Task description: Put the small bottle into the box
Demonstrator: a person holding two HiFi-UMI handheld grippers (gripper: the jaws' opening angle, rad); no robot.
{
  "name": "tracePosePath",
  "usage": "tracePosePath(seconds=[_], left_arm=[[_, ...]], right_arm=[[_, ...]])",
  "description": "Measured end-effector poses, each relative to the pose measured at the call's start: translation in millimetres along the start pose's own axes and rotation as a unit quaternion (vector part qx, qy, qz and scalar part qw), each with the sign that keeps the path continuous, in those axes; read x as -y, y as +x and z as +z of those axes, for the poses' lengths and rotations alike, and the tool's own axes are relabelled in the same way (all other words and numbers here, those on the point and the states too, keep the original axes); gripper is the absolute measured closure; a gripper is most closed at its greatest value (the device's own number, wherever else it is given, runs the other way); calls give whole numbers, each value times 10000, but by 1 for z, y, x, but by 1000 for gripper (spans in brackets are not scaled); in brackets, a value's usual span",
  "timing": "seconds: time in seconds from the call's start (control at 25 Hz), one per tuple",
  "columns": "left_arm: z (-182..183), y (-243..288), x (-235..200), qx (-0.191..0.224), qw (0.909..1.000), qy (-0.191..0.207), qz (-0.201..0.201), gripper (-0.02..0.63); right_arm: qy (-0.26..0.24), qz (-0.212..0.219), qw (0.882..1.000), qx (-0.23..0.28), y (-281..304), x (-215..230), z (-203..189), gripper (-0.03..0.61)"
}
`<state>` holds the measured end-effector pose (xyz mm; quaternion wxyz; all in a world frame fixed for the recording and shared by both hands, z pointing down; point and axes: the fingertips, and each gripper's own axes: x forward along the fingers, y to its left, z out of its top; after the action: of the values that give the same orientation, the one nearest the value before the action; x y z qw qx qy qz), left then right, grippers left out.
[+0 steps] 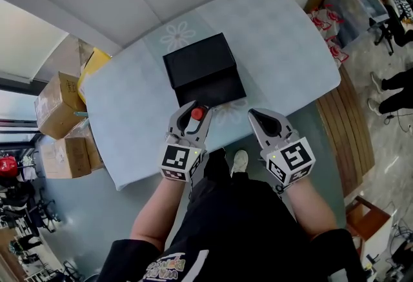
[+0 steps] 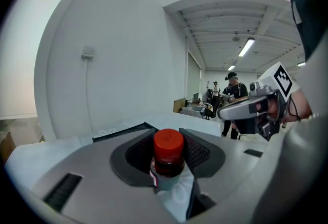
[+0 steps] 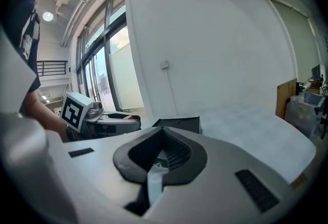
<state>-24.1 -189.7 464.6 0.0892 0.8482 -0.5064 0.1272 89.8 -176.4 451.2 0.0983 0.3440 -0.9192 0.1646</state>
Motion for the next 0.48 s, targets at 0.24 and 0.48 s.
tracePosePath(seconds=[0.24,0.48], left_arm=[[-16,24,-21,-126,9999,-37,-48,466],[-34,50,-36,-239,9997,-59,-88,466]], right_arm=[[126,-45,9998,-177,28,9,-6,569],[246,-13,9990,-367,56,17,-14,569]])
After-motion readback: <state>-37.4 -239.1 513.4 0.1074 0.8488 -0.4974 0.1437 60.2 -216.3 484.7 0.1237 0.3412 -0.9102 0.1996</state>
